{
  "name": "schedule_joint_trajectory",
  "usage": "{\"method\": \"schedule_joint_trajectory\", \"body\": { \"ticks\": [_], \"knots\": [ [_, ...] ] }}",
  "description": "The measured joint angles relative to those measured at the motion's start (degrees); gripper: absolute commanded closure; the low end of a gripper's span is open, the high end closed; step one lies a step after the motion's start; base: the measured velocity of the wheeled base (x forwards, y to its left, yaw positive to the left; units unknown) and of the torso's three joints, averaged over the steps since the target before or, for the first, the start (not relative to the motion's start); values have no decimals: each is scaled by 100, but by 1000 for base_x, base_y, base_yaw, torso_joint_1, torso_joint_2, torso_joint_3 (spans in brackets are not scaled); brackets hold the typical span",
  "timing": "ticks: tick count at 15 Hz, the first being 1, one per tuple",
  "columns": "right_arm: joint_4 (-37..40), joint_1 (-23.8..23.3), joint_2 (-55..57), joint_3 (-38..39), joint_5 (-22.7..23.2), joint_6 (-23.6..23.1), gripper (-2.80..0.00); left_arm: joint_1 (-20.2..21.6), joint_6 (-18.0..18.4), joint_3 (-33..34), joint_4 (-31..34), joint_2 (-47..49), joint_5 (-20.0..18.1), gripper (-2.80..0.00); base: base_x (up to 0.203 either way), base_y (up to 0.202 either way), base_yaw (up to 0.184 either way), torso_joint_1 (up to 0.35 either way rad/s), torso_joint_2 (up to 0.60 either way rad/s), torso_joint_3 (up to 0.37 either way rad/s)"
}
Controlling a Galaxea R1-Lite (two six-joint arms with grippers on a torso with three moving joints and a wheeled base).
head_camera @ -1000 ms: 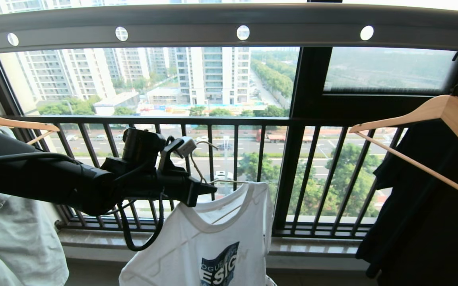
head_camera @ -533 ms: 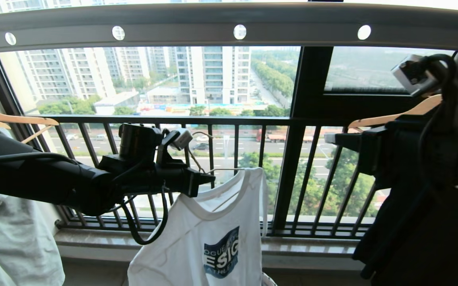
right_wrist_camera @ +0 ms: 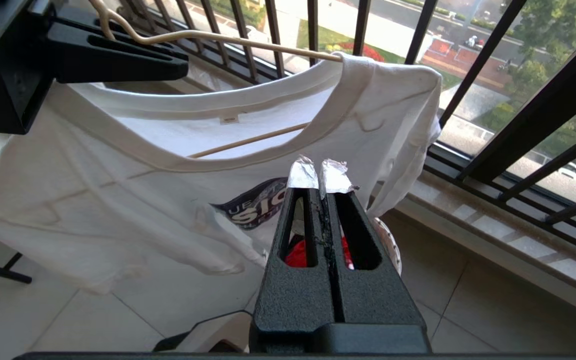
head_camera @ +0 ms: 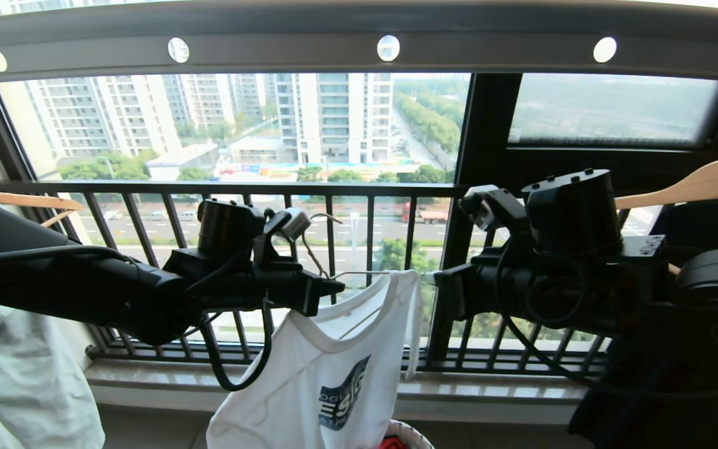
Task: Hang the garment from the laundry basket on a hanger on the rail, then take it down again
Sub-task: Take the clothes off the clothes rack
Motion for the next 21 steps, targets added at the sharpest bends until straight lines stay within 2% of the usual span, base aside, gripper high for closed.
{"method": "schedule_joint_trajectory", "body": {
  "ticks": [3,4,5,9,14,21],
  "knots": [
    [-13,18,346,7,-22,5,0,-71,-9,9,-5,5,145,0,0,0,0,0,0,0],
    [-59,24,485,0,-37,27,-186,-116,-6,13,-14,5,253,0,0,0,0,0,0,0],
    [-180,24,615,-13,-80,51,-280,-156,-9,22,-50,5,318,0,0,0,0,0,0,0],
    [-660,51,1082,-58,-511,74,-280,-302,-10,186,-497,14,398,0,0,0,0,0,0,0],
    [-877,63,1625,-452,-1578,265,-280,-394,-11,229,-502,11,438,0,0,0,0,0,0,0],
    [-887,62,2043,-727,-2142,284,-280,-419,-8,246,-510,-33,438,0,0,0,0,0,0,0]
  ]
}}
